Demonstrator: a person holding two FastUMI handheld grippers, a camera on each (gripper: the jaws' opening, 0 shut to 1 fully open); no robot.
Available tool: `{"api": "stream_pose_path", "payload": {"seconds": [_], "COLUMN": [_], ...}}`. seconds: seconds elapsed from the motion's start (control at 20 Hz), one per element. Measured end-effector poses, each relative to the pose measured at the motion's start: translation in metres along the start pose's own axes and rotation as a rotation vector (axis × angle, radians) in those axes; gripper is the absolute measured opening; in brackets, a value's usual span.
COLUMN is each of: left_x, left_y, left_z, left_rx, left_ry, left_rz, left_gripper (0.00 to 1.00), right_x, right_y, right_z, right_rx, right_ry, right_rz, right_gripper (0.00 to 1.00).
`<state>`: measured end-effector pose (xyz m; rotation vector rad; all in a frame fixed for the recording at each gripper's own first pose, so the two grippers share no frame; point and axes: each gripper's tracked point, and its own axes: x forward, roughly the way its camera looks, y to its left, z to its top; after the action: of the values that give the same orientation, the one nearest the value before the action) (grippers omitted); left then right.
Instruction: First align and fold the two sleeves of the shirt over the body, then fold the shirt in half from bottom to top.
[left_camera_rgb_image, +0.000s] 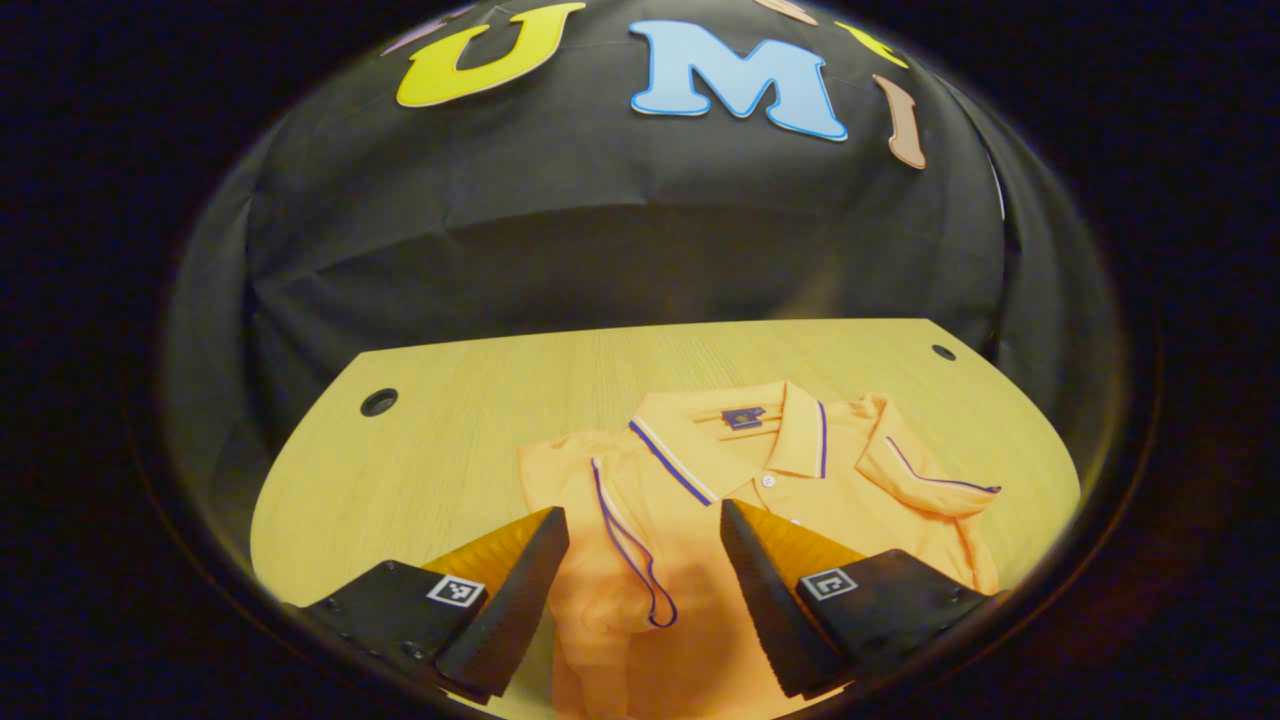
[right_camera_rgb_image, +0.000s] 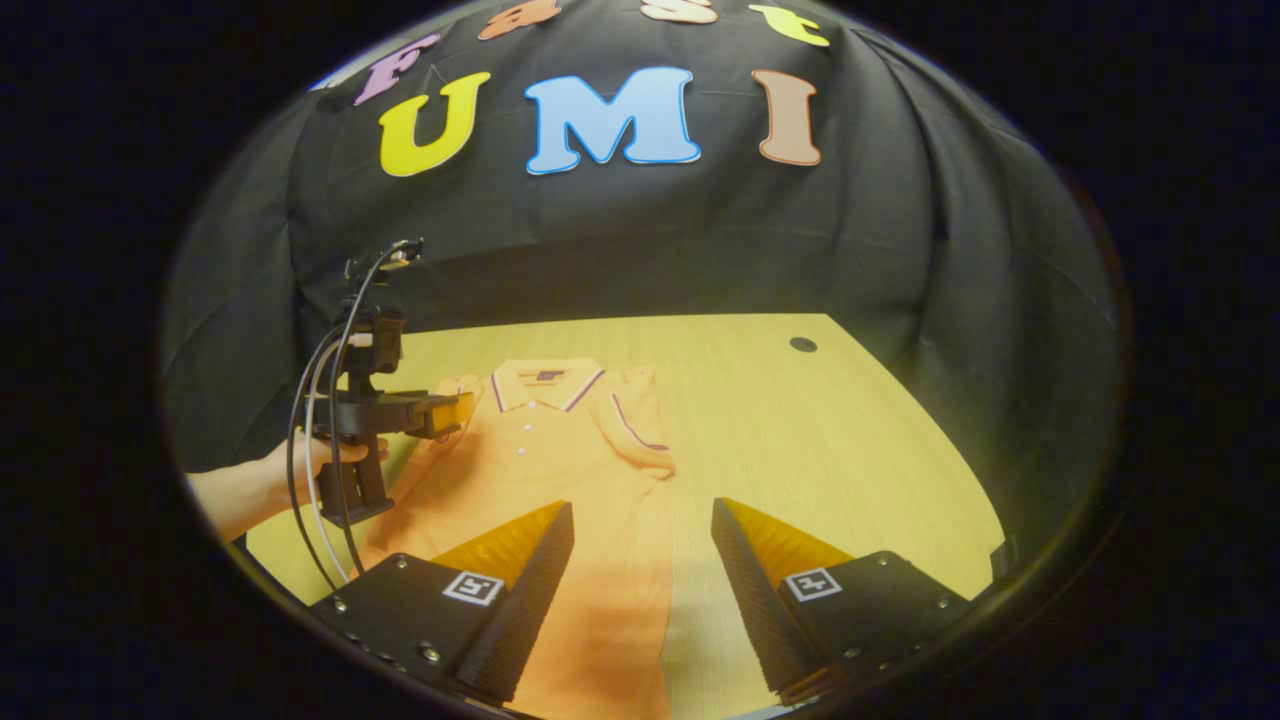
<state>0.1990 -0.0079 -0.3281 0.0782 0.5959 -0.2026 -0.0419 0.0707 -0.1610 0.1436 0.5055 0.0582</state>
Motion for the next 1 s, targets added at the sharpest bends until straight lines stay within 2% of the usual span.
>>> {"api": "stream_pose_path", "payload": {"seconds": [0.35,1.0], "left_x": [-0.070,-0.212], "left_y": [-0.002,-0.015], "left_z": [-0.034,-0.140], "left_rx": [-0.018,-0.007], "left_ry": [0.005,0.082], "left_rz": [-0.005,-0.037], "left_gripper": [0.96,0.96], "right_x": [-0.014,-0.052], "right_y": [-0.006,0.006], "right_z": [-0.041,-0.143], "right_rx": [-0.021,-0.046], "right_ry": [0.016,0.129], "right_rz": [0.026,0.112], "right_gripper": [0.87,0.87]}}
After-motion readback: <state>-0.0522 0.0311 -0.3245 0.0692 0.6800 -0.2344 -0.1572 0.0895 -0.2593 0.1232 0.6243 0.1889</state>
